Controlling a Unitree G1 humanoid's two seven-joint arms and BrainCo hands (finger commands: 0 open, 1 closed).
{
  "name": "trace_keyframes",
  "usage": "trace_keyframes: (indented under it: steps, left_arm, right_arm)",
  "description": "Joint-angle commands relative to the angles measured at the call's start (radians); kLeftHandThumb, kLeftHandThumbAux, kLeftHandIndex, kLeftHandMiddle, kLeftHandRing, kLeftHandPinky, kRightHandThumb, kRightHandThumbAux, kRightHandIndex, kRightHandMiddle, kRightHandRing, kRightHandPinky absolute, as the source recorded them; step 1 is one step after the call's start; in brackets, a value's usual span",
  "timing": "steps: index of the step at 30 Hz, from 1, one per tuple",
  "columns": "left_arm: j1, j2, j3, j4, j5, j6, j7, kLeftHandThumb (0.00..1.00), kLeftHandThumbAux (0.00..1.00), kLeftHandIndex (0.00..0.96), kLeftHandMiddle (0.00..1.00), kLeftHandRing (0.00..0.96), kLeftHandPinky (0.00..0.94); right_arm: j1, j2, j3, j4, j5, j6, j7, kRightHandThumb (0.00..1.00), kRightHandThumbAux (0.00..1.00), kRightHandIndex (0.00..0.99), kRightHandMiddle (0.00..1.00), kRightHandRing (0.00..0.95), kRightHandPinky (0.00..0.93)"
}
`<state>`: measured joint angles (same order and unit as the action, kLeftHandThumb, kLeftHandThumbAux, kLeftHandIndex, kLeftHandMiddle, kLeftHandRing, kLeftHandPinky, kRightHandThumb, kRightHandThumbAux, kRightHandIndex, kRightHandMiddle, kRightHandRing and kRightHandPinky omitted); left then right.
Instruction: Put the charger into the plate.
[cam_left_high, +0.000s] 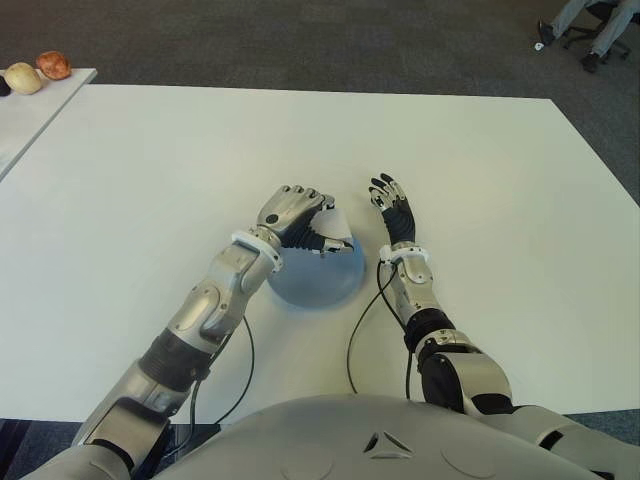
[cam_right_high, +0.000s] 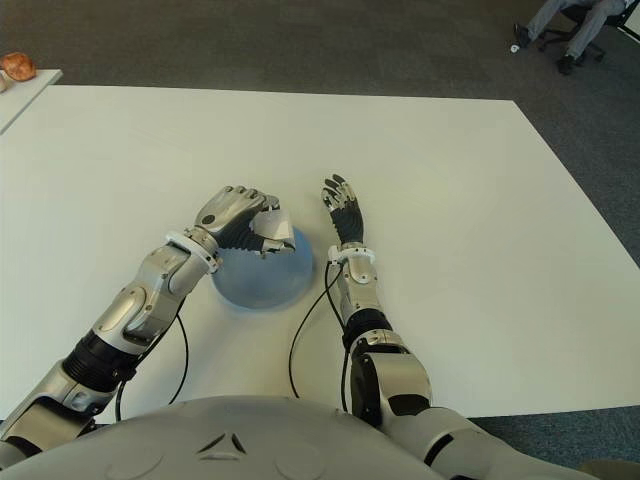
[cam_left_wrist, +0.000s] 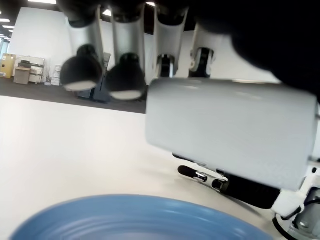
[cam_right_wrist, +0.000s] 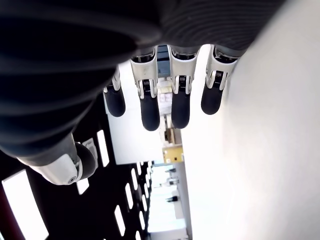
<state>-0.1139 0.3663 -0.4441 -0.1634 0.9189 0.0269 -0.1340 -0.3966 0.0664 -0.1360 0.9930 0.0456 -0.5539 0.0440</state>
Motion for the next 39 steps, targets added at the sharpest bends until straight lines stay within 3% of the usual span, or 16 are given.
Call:
trace_keyframes:
  steps: [1, 12, 25, 30, 33, 35, 36, 39]
  left_arm:
    - [0.019, -0.003, -0.007, 0.021, 0.004, -0.008, 0.017, 0.750, 0.696, 0.443, 0.857, 0.853, 0.852]
    - [0.037, -0.002, -0.005, 0.051, -0.019, -0.040, 0.037, 0.748, 0.697, 0.443, 0.858, 0.855, 0.860]
    - [0.038, 0.006, -0.020, 0.115, -0.031, -0.077, 0.037, 0.740, 0.696, 0.443, 0.848, 0.846, 0.837]
    - [0.040, 0.034, -0.027, 0.121, 0.000, -0.082, 0.030, 0.706, 0.697, 0.431, 0.747, 0.707, 0.669]
    - [0.036, 0.045, -0.038, 0.119, 0.030, -0.071, 0.014, 0.698, 0.698, 0.428, 0.717, 0.673, 0.636]
    - [0.030, 0.056, -0.047, 0.118, 0.059, -0.060, -0.005, 0.693, 0.700, 0.422, 0.646, 0.617, 0.591]
    - [0.028, 0.061, -0.051, 0.117, 0.070, -0.055, -0.013, 0.577, 0.619, 0.339, 0.538, 0.519, 0.491]
    - [0.020, 0.075, -0.063, 0.113, 0.101, -0.044, -0.043, 0.442, 0.531, 0.234, 0.393, 0.382, 0.355]
  right_arm:
    - [0.057, 0.012, -0.006, 0.022, 0.018, 0.060, 0.000, 0.000, 0.577, 0.109, 0.171, 0.143, 0.140]
    - [0.080, 0.029, -0.012, -0.005, 0.029, 0.010, -0.011, 0.016, 0.600, 0.016, 0.028, 0.015, 0.010]
    - [0.096, 0.030, 0.006, -0.023, 0.009, -0.017, -0.044, 0.048, 0.630, 0.000, 0.000, 0.000, 0.000]
    - [0.100, 0.026, 0.011, -0.030, 0.007, -0.013, -0.038, 0.057, 0.636, 0.000, 0.000, 0.000, 0.000]
    - [0.102, 0.021, 0.014, -0.029, 0.007, -0.016, -0.027, 0.059, 0.639, 0.000, 0.000, 0.000, 0.000]
    - [0.103, 0.018, 0.016, -0.027, 0.007, -0.019, -0.022, 0.059, 0.644, 0.000, 0.000, 0.000, 0.000]
    - [0.103, 0.018, 0.016, -0.027, 0.008, -0.019, -0.021, 0.059, 0.646, 0.000, 0.000, 0.000, 0.000]
    - [0.103, 0.018, 0.015, -0.025, 0.013, -0.024, -0.018, 0.059, 0.649, 0.000, 0.000, 0.000, 0.000]
